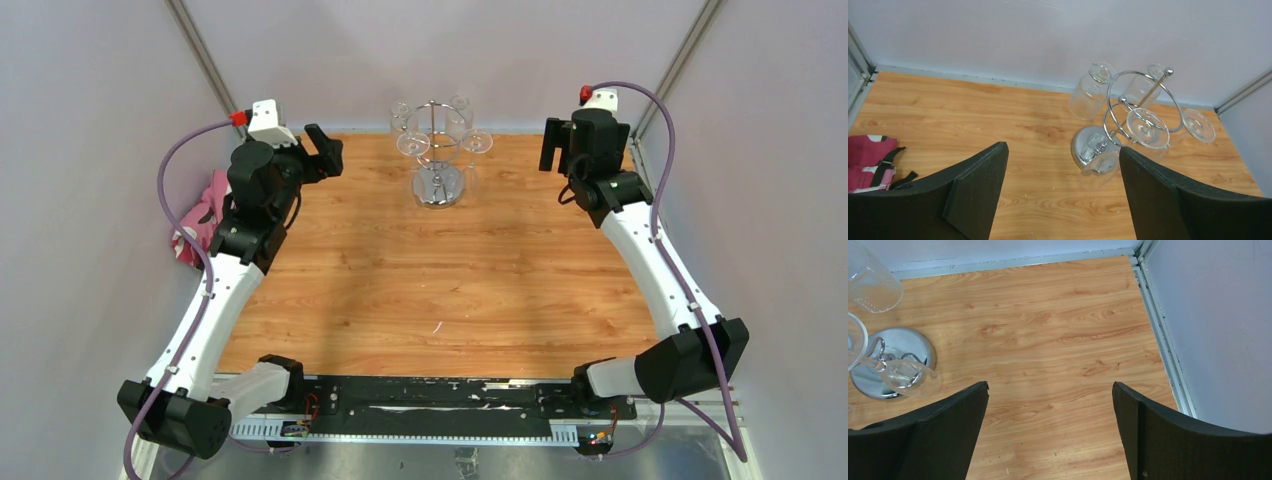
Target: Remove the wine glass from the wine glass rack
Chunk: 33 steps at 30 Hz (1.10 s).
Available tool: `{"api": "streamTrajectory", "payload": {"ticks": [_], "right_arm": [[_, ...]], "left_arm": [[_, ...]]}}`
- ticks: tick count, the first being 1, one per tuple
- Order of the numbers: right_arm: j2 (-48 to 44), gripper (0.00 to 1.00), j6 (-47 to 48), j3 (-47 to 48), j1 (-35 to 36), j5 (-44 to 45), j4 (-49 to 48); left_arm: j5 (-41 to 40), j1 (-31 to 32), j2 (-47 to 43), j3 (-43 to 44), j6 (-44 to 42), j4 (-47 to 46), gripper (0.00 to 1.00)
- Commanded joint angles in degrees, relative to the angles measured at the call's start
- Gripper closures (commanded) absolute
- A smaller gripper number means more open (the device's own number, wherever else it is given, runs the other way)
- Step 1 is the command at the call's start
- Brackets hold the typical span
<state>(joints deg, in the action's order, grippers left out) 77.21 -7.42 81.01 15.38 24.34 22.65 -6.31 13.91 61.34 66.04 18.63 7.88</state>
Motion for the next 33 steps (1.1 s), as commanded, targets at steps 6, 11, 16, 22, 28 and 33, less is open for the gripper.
{"api": "streamTrajectory", "payload": {"ticks": [6, 11, 16, 22, 28, 33], "right_arm": [[-1.16, 0.00, 0.57, -2.52, 0.66, 1.22, -2.35], [-0.73, 0.01, -0.12, -2.69, 0.49, -0.99, -2.64], [-0.14, 0.03, -2.95, -2.87, -0.41, -8.14, -3.69], [0.04, 0.03, -4.60, -3.33, -1.94, -14.68, -4.57], [0.57, 0.04, -9.60, -5.37, -6.49, -28.56, -7.98], [0.90, 0.05, -13.01, -7.98, -9.93, -37.25, -12.38]], "left_arm": [[-1.47, 0.13, 0.11, -0.67, -0.17, -0.47, 0.13], [-2.53, 0.13, 0.73, -1.32, -0.52, -0.88, 0.13], [-3.03, 0.08, 2.78, -2.22, 0.43, -1.34, 0.13], [-0.04, 0.06, 5.73, -2.05, 2.07, -2.49, 0.13], [11.30, -1.00, 9.06, -1.89, 5.75, -6.24, 0.12], [21.43, -5.73, 9.83, -4.44, 12.01, -13.55, 0.12]]}}
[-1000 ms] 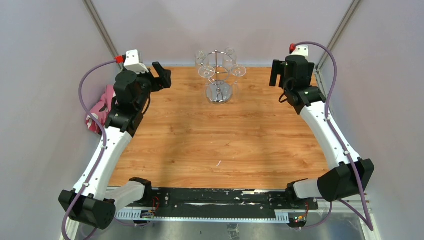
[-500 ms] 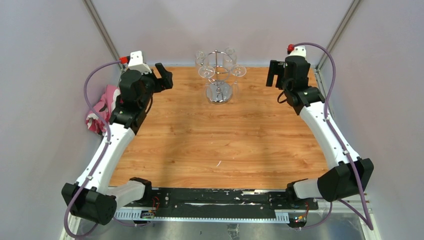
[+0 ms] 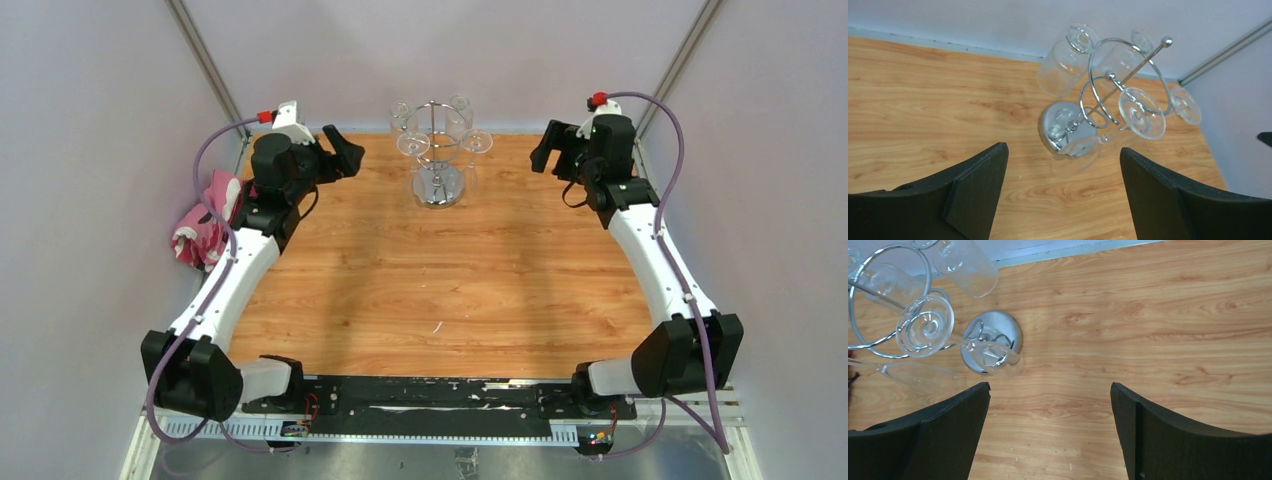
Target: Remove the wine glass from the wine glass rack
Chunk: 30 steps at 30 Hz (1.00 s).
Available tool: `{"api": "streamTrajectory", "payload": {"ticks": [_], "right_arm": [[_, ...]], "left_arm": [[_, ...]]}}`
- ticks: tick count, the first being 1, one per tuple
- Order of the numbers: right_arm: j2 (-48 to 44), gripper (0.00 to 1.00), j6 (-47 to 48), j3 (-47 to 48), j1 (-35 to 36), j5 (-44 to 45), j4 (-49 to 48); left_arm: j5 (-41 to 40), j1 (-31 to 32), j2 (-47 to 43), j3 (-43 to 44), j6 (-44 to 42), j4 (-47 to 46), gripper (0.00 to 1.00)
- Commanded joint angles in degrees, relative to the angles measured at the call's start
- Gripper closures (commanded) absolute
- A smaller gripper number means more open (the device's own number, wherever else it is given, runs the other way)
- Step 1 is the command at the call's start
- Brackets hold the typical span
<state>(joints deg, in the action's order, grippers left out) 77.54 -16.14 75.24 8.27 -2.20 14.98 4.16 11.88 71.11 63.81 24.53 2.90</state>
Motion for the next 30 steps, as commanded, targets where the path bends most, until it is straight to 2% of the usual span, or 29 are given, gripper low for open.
{"api": "streamTrajectory", "payload": {"ticks": [1, 5, 11, 16, 20, 21, 22, 26, 30], "right_arm": [[0.77, 0.05, -5.59, -2.77, -3.43, -12.92, -5.96], [2.61, 0.08, -10.50, -3.96, -5.20, -22.21, -11.19], [7.24, 0.12, -18.50, -4.60, -5.50, -32.08, -20.69], [13.32, 0.22, -26.03, -4.01, -5.55, -38.65, -29.63], [17.36, 0.22, -26.61, -3.69, -5.64, -41.28, -35.44], [18.35, 0.36, -30.96, -3.60, -5.77, -41.90, -36.81], [19.21, 0.40, -33.36, -3.84, -5.89, -42.75, -39.45], [23.52, 0.48, -43.08, -4.77, -6.87, -46.67, -51.79], [28.14, 0.47, -56.21, -5.93, -7.73, -50.30, -67.45]], "left_arm": [[14.23, -5.18, 0.25, -3.52, 8.95, -11.72, 0.12], [23.10, -8.01, 2.67, -6.27, 16.78, -20.75, 0.12], [28.75, -8.21, 7.32, -7.96, 24.24, -31.65, 0.12], [28.97, -8.30, 8.05, -8.29, 24.25, -32.08, 0.12], [28.97, -8.45, 7.55, -9.06, 23.70, -32.07, 0.12], [28.97, -8.65, 7.47, -9.25, 23.64, -32.08, 0.12], [28.97, -8.75, 7.28, -9.51, 23.52, -32.08, 0.12], [28.60, -9.27, 6.62, -10.40, 22.96, -32.05, 0.12], [28.67, -9.69, 6.35, -10.81, 22.75, -32.08, 0.12]]}}
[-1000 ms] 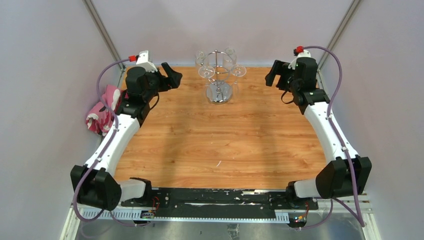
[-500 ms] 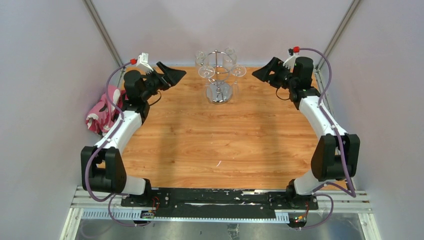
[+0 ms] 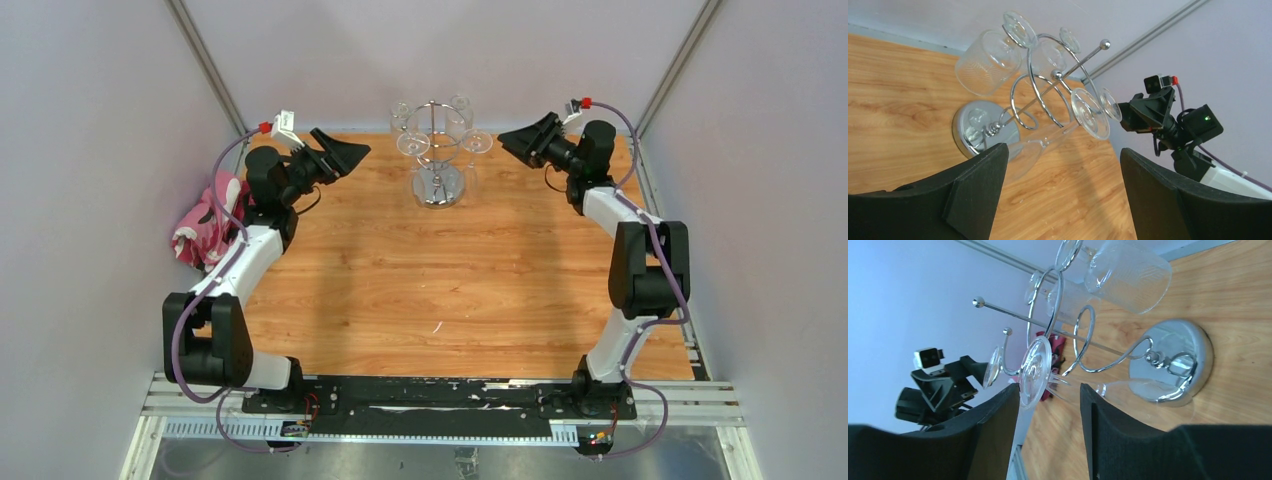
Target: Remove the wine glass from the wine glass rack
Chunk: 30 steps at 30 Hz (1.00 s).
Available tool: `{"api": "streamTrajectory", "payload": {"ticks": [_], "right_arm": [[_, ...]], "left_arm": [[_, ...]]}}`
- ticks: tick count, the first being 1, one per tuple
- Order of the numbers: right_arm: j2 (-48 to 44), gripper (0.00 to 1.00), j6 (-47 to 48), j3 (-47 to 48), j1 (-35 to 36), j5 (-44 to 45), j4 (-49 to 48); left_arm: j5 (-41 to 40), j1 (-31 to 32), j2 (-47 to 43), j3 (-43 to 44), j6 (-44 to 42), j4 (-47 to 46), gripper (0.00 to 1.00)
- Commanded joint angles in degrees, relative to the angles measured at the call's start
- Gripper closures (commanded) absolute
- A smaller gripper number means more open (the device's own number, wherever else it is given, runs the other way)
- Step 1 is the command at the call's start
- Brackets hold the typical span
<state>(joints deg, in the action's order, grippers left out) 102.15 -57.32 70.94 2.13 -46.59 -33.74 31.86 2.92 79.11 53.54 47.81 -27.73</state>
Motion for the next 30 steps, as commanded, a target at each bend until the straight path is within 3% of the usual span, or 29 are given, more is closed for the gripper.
{"api": "streamTrajectory", "payload": {"ticks": [1, 6, 30], "right_arm": [[4.79, 0.46, -17.49, -1.55, -1.55, -6.38, -21.45], [9.27, 0.45, -25.66, -0.74, -1.60, -7.65, -29.84], [13.64, 0.56, -22.41, 6.30, 3.02, -8.46, -22.14]], "left_arm": [[1.01, -0.72, -1.62, -0.58, -0.53, -1.42, 0.12], [0.67, -0.90, -1.50, -0.93, -0.44, -1.45, 0.13], [0.31, -1.07, -1.13, -2.03, -0.70, -1.45, 0.13]]}}
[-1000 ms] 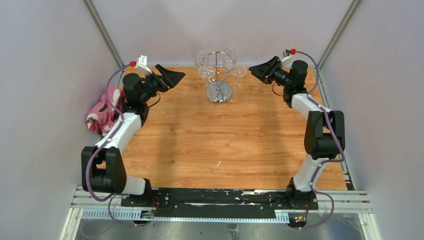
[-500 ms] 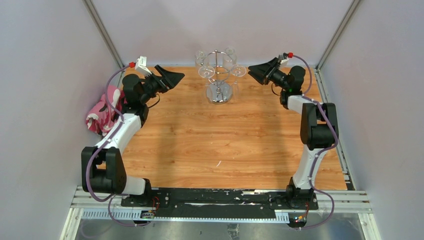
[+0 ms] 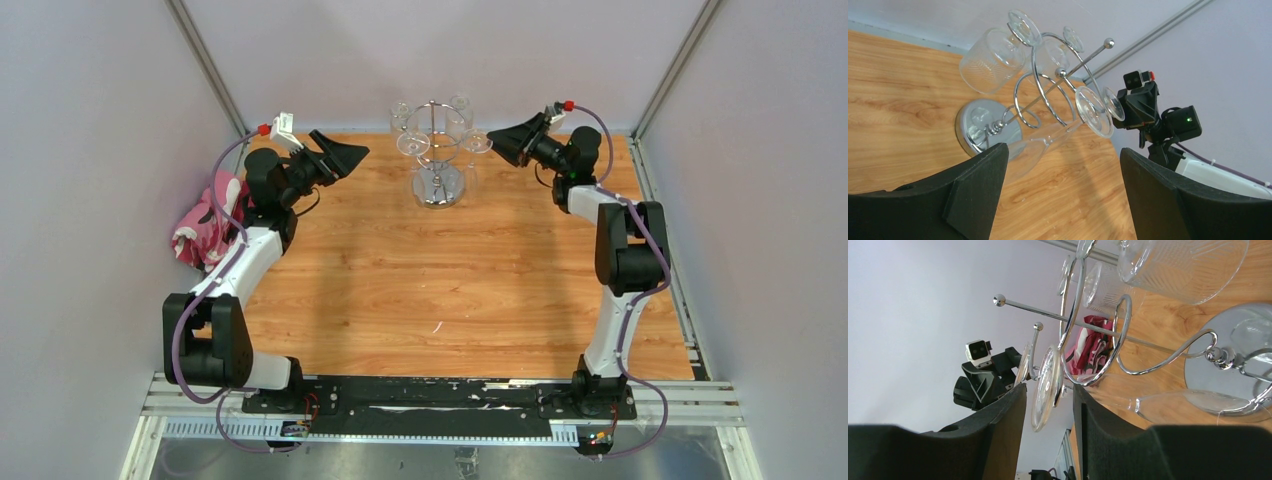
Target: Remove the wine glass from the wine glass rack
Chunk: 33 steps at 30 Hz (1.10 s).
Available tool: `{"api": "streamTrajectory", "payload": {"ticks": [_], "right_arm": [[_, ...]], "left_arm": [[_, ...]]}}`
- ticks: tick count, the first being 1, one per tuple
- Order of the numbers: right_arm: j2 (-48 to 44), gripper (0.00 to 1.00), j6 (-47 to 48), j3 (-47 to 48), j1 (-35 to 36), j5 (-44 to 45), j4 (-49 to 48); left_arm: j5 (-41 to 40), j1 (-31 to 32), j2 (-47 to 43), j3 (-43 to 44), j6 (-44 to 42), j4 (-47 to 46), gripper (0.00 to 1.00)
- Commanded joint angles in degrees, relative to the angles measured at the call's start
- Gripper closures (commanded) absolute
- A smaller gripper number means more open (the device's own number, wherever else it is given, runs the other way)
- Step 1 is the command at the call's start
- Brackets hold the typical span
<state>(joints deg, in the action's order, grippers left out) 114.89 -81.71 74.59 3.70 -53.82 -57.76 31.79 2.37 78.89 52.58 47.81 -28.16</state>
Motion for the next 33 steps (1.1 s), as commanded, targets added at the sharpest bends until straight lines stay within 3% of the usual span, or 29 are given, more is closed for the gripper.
{"api": "streamTrajectory", "payload": {"ticks": [1, 9, 13, 18, 24, 33], "right_arm": [[1.09, 0.58, 2.15, 2.97, 1.62, -1.32, 2.24], [1.65, 0.75, 2.44, 3.44, 1.97, -0.62, 3.24], [1.44, 0.77, 2.69, 3.24, 2.01, -0.66, 3.98], [0.16, 0.76, 6.78, 3.67, 1.94, -0.28, 9.01], [0.06, 0.65, 8.42, 4.59, 1.91, 0.28, 11.70], [-1.36, 0.65, 11.47, 5.98, 1.91, 1.04, 15.58]], "left_arm": [[0.38, -0.53, -0.88, -1.07, -0.70, -0.97, 0.13], [0.90, -0.88, -1.22, -1.25, -0.91, -1.01, 0.13], [1.06, -1.01, -1.37, -1.25, -0.79, -1.01, 0.13], [1.23, -1.05, -1.51, -1.16, -0.69, -1.01, 0.13], [1.52, -1.05, -1.91, -1.34, -0.66, -1.01, 0.12], [1.73, -1.05, -2.39, -1.47, -0.79, -0.99, 0.12]]}}
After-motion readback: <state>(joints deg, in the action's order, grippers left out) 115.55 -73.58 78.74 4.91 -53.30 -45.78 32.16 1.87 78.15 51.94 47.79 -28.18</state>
